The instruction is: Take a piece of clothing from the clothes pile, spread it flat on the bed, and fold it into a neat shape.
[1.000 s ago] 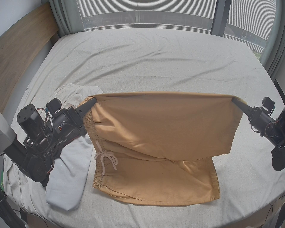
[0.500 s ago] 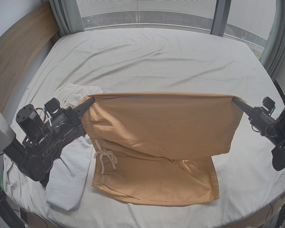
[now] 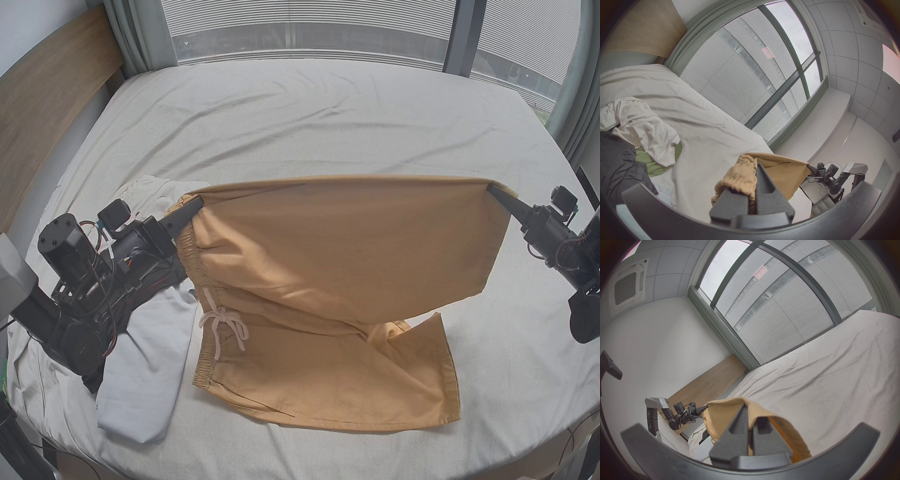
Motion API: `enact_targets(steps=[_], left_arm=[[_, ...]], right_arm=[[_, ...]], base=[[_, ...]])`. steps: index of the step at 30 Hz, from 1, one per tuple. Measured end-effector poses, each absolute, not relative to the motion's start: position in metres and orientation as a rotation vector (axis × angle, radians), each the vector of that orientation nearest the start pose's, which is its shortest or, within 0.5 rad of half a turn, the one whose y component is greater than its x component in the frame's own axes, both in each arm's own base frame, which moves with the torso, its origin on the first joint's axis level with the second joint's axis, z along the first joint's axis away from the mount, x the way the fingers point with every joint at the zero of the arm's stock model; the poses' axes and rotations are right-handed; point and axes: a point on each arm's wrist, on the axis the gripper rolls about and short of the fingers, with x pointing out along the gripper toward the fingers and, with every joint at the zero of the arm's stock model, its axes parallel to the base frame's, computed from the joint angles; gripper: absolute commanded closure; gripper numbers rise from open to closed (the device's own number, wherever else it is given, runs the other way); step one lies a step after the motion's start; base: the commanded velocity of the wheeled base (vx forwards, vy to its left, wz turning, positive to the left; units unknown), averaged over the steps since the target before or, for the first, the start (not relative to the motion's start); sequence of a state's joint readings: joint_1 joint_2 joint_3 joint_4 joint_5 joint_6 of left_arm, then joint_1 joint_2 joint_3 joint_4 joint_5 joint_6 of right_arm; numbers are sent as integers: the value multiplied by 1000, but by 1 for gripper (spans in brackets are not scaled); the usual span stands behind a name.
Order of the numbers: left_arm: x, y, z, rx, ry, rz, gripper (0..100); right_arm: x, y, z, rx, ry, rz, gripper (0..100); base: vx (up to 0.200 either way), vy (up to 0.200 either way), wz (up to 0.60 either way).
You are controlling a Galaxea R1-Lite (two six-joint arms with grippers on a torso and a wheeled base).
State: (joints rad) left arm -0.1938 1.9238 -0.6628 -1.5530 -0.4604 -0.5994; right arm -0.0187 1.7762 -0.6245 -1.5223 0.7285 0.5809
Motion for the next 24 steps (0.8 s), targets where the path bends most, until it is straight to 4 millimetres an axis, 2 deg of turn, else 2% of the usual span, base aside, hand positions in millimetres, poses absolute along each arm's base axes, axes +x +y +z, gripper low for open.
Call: enact_targets(steps=[5,24], left_arm=[[332,-74,165,-528,-119,-694,100],[386,-81,131,-537,-121,-630,100]], right_arm=[[309,8,193,422,-119,768,100],[356,5,164,437,-83,755,100]], base=[[0,0,0],[0,0,0]])
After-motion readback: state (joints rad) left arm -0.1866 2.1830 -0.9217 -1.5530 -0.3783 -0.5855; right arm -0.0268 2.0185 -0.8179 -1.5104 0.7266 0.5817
